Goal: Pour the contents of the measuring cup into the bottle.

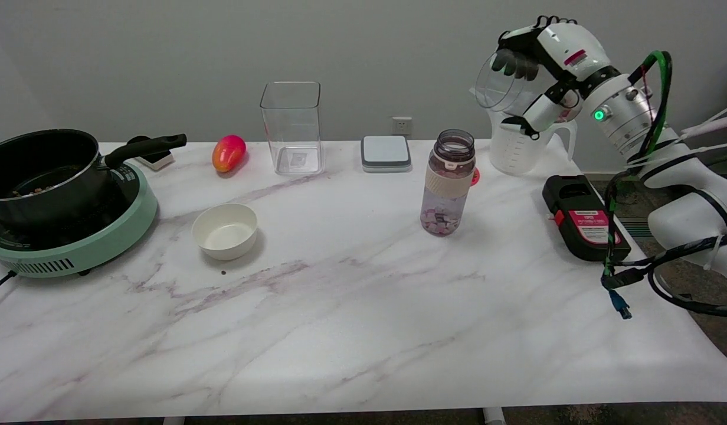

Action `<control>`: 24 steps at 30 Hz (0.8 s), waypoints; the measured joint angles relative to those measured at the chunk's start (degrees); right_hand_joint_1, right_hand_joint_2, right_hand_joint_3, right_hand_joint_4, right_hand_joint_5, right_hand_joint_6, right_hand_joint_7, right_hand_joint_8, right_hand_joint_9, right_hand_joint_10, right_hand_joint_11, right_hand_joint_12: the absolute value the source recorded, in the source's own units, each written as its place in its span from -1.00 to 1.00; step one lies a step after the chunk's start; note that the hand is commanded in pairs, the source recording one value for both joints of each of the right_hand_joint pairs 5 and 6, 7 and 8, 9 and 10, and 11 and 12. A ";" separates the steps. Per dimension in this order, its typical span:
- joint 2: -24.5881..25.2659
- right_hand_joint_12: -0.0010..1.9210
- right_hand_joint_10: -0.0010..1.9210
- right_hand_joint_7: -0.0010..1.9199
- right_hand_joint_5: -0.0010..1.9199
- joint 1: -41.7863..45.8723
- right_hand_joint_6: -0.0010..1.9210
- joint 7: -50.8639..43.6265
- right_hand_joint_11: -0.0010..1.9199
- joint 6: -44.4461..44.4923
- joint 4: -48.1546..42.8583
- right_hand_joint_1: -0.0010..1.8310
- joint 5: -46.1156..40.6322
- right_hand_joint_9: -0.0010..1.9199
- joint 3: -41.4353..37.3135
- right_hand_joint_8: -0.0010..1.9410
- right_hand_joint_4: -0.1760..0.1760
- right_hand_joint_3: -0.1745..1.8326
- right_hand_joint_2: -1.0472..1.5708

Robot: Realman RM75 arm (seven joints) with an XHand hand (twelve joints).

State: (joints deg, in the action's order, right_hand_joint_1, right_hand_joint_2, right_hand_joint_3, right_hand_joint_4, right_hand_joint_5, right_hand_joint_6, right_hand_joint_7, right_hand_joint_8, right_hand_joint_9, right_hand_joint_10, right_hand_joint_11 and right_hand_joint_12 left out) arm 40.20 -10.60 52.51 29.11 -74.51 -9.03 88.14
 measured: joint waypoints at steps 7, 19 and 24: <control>-0.13 0.20 0.45 0.49 0.21 0.46 0.21 -2.21 0.20 -0.68 -1.76 0.62 4.31 0.45 0.68 0.48 0.00 0.48 0.08; -0.20 0.19 0.44 0.48 0.19 1.10 0.19 -4.10 0.19 -1.56 -4.02 0.62 10.40 0.44 1.35 0.46 0.00 0.55 0.02; -0.22 0.18 0.43 0.47 0.17 1.21 0.17 -4.42 0.18 -1.84 -4.95 0.62 12.91 0.43 1.33 0.45 0.00 0.57 0.01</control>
State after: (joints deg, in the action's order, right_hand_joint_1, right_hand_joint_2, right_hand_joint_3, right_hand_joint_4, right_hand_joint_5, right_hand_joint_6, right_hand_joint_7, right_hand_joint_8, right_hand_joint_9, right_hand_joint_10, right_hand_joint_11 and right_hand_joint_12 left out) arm 39.98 -9.39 48.08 27.28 -79.46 3.89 89.47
